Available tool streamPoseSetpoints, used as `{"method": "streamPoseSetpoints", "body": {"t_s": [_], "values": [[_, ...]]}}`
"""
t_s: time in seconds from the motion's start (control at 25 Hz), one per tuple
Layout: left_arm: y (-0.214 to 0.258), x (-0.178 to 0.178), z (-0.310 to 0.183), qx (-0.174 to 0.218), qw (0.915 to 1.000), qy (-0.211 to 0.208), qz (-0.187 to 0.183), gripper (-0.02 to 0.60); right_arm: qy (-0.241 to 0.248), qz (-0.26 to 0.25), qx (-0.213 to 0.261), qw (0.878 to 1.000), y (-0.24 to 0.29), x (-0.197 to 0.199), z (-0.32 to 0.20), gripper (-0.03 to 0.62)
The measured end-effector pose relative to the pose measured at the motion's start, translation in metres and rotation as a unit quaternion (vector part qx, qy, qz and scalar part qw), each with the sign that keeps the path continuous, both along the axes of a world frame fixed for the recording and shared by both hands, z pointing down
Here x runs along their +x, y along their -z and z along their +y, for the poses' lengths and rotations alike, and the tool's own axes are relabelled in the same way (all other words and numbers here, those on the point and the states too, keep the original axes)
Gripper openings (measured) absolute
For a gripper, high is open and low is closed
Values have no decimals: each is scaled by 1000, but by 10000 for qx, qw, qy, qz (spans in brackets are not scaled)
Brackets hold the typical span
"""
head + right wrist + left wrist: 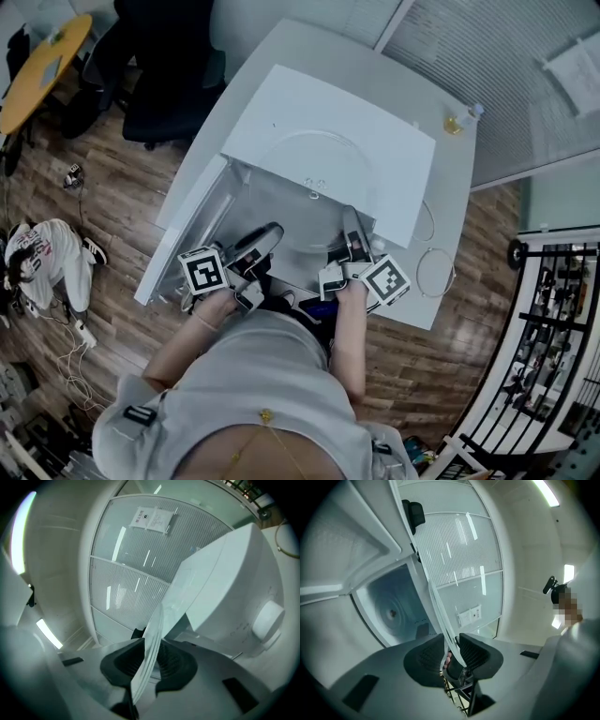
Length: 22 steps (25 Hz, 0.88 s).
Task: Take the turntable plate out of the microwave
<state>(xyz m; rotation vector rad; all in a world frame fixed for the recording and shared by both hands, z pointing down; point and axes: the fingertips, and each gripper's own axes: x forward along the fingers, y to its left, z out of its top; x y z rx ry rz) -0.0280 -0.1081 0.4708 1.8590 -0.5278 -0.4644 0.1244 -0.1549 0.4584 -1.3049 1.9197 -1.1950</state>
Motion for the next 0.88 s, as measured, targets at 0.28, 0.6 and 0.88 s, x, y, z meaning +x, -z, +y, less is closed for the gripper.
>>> {"method": "streamPoseSetpoints", "body": {"t_s": [0.28, 0.6, 0.88], "values": [[1, -4, -10, -405, 9980, 226, 420, 84, 70, 166, -11, 9998, -1, -7, 1, 123], [3, 5, -25, -587, 9952, 385, 677, 78, 573, 353, -217, 9975, -12, -34, 20, 150], [0, 4, -35, -681, 9950, 342, 650, 75, 769, 729, -130, 9943, -12, -46, 35, 167]]}}
